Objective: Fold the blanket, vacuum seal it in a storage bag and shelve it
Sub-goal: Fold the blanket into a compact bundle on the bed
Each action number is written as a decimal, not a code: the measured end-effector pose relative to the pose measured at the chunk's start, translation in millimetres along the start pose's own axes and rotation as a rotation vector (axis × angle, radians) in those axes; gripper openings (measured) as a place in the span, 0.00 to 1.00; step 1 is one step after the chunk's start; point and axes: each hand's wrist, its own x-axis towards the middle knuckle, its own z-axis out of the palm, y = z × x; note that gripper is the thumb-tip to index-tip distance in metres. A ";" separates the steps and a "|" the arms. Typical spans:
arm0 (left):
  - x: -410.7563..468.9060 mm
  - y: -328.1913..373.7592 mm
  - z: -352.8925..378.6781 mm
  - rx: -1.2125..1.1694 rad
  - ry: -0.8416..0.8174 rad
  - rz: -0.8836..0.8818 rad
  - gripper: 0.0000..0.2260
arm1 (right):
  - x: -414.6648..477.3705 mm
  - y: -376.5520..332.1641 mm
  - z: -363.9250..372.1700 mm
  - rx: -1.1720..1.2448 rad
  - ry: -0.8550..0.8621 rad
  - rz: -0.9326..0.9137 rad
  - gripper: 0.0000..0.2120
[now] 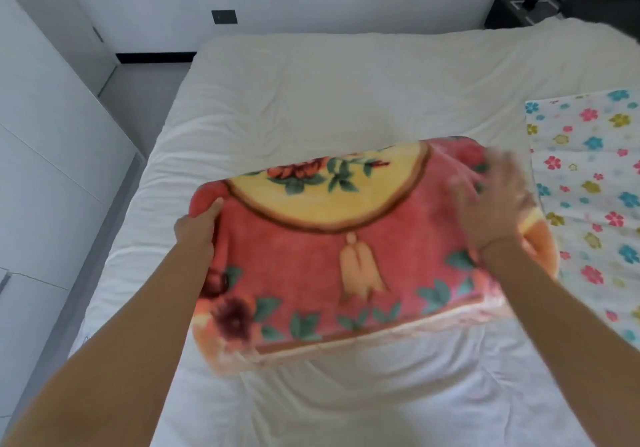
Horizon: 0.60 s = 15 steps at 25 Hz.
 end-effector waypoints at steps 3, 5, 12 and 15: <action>-3.8 9.3 24.5 0.358 0.076 0.236 0.38 | -34.2 -2.4 57.5 -0.381 -0.290 -0.240 0.40; -28.6 -4.0 44.1 0.837 0.106 0.669 0.39 | -27.5 18.6 81.6 -0.462 -0.414 -0.131 0.42; -38.0 -88.1 100.7 1.388 -0.140 0.956 0.33 | -4.1 43.4 120.2 -0.456 -0.354 -0.140 0.37; -10.8 -98.7 114.9 1.399 -0.158 0.899 0.32 | 3.4 49.6 143.5 -0.389 -0.288 -0.194 0.34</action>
